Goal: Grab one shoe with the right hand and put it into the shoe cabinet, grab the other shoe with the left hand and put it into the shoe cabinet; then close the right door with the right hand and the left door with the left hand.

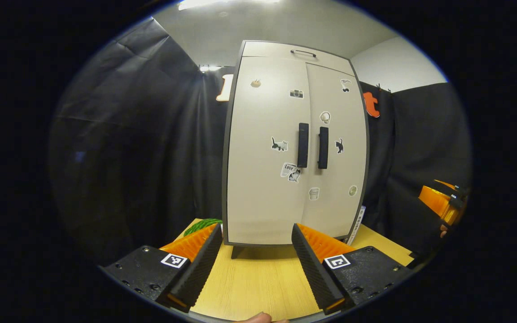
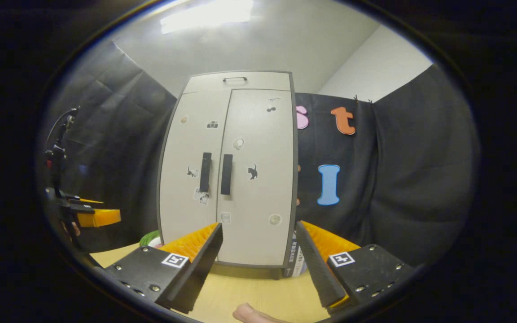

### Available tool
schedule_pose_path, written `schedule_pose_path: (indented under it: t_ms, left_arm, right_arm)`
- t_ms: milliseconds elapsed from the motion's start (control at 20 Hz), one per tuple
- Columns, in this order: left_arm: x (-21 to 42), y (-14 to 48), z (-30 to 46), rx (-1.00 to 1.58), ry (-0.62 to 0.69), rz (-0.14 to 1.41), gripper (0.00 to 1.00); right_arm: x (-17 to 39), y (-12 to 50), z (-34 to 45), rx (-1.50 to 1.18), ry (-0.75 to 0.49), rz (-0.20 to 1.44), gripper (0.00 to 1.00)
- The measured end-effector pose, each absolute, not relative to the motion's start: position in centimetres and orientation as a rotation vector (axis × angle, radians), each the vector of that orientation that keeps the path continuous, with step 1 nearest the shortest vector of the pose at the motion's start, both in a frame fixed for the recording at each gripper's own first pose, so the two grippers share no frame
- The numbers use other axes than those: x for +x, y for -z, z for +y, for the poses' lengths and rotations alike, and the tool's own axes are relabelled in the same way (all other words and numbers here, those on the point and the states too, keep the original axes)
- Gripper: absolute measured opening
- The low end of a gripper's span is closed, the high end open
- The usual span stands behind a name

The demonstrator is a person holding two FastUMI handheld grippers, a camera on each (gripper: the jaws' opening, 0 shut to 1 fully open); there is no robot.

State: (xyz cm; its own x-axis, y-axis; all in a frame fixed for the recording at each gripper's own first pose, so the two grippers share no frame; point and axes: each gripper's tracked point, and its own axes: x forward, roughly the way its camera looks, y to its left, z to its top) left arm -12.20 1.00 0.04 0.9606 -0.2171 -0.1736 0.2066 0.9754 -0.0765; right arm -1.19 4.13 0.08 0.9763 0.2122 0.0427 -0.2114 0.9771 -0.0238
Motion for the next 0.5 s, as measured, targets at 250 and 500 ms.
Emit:
schedule_pose_path:
  t_ms: [250, 500]
  left_arm:
    - [-12.4, -0.3, -1.3, -0.025, 0.221, 0.156, 0.95]
    - [-12.1, -0.3, -2.5, -0.032, 0.229, 0.138, 0.91]
  right_arm:
    - [-1.0, 0.7, 2.7, -0.005, -0.201, -0.041, 0.98]
    - [-0.8, 1.2, 1.5, -0.004, -0.201, -0.034, 0.98]
